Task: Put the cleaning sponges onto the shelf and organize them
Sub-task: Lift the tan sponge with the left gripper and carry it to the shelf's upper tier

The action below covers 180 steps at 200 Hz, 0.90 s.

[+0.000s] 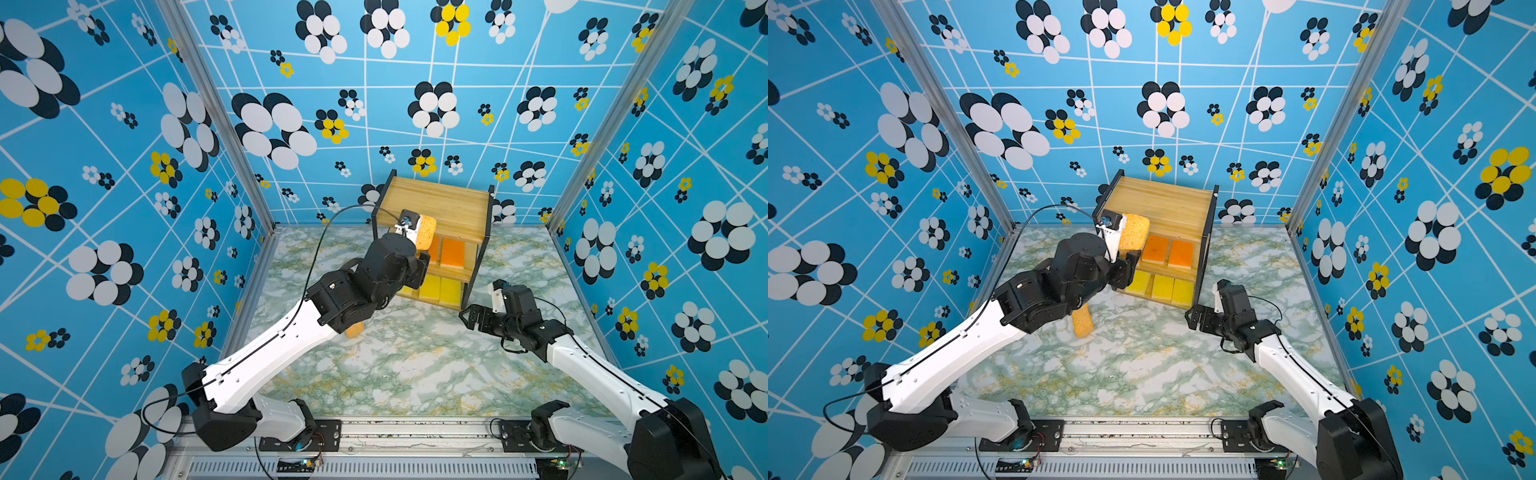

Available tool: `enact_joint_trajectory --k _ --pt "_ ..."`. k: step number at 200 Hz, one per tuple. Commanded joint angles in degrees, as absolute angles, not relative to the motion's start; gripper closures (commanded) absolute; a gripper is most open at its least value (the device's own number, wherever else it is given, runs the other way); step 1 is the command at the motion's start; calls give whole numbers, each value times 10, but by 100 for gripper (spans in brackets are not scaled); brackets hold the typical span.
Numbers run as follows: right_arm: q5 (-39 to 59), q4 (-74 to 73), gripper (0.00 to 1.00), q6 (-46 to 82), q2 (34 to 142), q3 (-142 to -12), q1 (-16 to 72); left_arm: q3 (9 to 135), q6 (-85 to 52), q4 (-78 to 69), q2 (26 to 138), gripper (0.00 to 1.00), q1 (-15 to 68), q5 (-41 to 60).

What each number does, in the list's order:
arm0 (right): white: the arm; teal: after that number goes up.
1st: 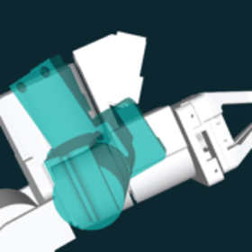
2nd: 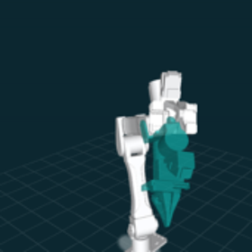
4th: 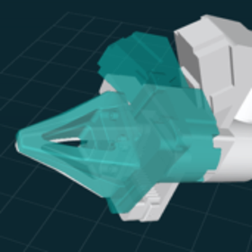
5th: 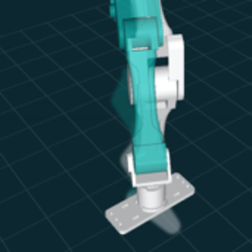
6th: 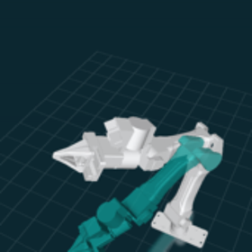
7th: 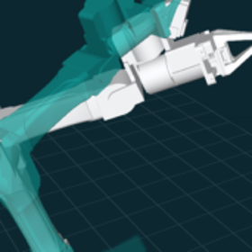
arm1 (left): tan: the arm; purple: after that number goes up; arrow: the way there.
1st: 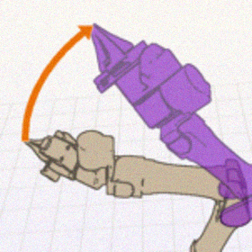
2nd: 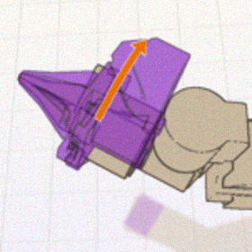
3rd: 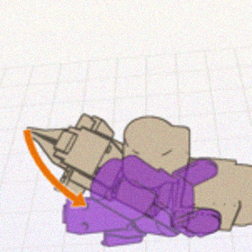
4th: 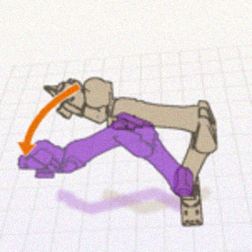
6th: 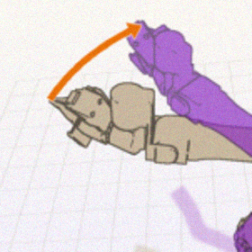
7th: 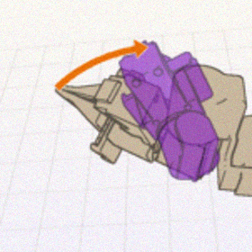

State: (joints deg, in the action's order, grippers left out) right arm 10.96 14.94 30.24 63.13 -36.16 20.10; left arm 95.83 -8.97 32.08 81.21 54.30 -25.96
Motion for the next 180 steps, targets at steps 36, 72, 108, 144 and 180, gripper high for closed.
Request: enact_joint_trajectory --k 36,72,108,144,180 --pt "94 177 1 292 599 -367 194 1086 27 247 911 58 542 -231" --pt "88 171 1 300 575 -343 194 1129 33 219 953 53 530 -205" --pt "77 170 1 304 548 -318 194 1176 33 209 1001 54 516 -204" --pt "81 160 1 302 559 -310 193 1225 28 211 1051 54 509 -211" --pt "85 154 1 293 581 -319 193 1269 23 214 1086 53 503 -213"
